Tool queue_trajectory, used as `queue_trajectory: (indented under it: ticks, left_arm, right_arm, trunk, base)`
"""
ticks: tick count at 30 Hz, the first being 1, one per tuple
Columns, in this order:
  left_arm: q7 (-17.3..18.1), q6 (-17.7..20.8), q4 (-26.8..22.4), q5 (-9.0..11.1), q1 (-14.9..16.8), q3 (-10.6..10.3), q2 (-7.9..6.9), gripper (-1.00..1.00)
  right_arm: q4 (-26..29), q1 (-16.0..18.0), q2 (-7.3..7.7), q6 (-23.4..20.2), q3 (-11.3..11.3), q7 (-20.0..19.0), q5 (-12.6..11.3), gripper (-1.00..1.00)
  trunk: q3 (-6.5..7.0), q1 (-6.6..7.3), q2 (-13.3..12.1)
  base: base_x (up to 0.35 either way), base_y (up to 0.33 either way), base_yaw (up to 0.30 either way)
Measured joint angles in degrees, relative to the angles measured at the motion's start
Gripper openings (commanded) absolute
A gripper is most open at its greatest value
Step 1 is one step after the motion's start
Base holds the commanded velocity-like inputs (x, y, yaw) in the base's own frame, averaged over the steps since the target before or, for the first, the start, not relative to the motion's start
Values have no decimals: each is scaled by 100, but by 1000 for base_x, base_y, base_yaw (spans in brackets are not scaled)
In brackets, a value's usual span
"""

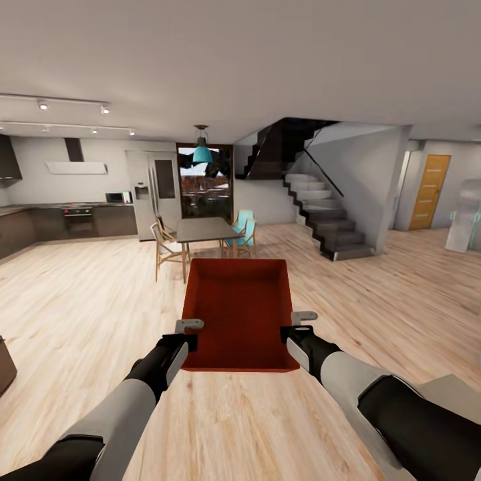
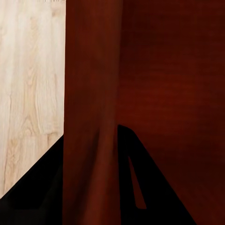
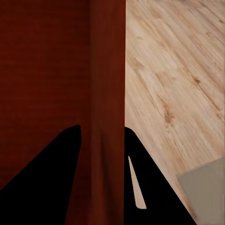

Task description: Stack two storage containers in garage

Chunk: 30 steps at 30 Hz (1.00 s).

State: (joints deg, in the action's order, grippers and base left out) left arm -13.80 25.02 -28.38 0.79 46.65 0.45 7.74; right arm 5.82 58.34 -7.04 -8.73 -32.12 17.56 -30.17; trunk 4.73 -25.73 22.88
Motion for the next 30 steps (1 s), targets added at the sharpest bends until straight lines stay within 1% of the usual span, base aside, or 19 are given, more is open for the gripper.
queue_trajectory:
  ticks: [7,30]
  left_arm:
    - [36,5,0,-37,1,22,-5,-100]
    - [46,3,1,-31,1,22,-10,-100]
  right_arm:
    - [0,0,-2,-4,-2,-2,-10,-100]
    - [0,2,-3,-8,-4,-5,-9,-100]
  trunk:
    - [0,0,0]
    - [0,0,0]
  base:
    - [322,1,0]
    - [322,0,0]
